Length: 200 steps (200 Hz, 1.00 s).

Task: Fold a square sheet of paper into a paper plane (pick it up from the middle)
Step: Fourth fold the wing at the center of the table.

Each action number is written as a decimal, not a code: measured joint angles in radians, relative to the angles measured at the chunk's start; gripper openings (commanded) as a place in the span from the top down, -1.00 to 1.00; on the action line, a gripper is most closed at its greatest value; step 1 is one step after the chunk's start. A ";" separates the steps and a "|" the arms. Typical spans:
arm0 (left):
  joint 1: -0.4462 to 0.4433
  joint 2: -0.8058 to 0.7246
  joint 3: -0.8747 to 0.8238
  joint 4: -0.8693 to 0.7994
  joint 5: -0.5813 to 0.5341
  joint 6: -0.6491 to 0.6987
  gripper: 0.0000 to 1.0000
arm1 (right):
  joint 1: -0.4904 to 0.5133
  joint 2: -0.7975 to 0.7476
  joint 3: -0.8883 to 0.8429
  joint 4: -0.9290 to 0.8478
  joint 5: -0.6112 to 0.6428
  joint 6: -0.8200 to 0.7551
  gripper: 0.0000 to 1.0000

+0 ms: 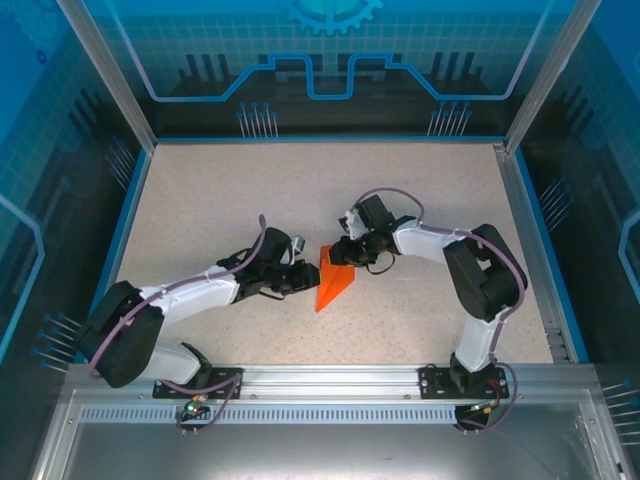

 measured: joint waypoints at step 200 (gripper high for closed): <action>0.000 0.295 0.180 -0.106 -0.040 0.082 0.66 | -0.077 -0.183 -0.269 0.038 0.024 0.136 0.04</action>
